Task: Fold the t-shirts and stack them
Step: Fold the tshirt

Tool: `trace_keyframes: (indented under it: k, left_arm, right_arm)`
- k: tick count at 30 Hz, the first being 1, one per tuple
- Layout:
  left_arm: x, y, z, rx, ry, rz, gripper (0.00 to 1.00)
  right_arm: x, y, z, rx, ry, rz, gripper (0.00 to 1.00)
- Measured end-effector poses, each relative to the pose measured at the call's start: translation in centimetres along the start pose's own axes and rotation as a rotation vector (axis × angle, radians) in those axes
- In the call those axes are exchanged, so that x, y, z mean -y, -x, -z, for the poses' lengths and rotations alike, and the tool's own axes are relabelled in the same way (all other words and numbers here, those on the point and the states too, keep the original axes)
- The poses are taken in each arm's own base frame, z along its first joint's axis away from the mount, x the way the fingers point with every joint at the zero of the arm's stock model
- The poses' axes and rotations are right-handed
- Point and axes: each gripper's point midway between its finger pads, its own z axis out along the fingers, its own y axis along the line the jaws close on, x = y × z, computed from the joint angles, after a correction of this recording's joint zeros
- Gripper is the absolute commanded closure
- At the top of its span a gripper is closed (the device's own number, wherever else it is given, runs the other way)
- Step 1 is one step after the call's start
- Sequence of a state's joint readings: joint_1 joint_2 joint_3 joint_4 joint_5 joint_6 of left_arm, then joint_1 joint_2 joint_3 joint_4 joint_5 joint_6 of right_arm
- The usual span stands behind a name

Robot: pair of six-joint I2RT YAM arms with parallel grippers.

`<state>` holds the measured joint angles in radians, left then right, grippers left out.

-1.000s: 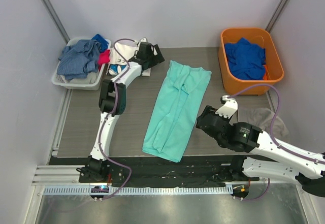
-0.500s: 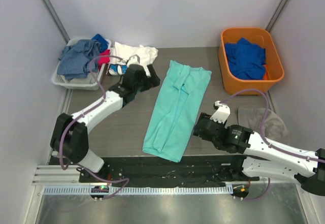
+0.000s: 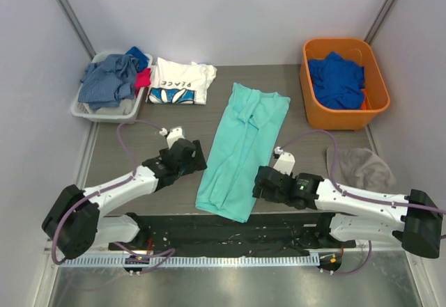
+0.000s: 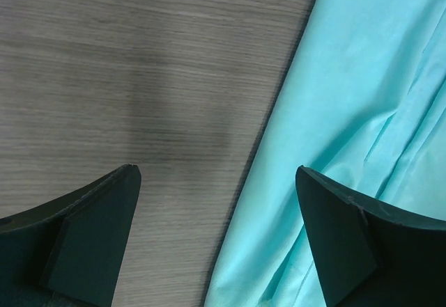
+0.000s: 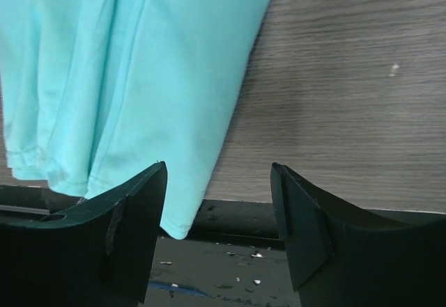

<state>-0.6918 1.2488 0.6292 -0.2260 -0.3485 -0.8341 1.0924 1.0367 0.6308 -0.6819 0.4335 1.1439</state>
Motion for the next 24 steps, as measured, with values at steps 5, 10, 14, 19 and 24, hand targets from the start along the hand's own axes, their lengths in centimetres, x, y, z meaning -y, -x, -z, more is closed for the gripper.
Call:
trace_keyframes:
  k: [5,10,14,19,24]
  left_arm:
    - [-1.4,-0.7,1.1,0.018,0.006,0.03,0.0]
    - [-2.6,-1.3,1.9,0.021,0.022,0.043,0.0]
    - [-2.8,-1.1,2.5,0.033,0.018,0.054,0.0]
    - [-2.8,-0.9,2.9,0.042,0.01,0.072,0.0]
    - [-3.6,-1.6,2.9,0.033,0.02,0.074,0.0]
  right_arm:
    - [-1.9,-0.8,-0.7,-0.043,0.062,-0.001,0.32]
    - [-1.6,-2.4,-2.1,-0.08,0.054,0.007,0.41]
    - [-1.0,-3.1,-2.9,-0.09,0.035,0.011,0.51]
    - [-0.4,-3.9,-4.0,-0.093,0.026,0.002,0.77]
    - [-0.8,-3.9,-4.5,-0.074,0.06,-0.035,0.96]
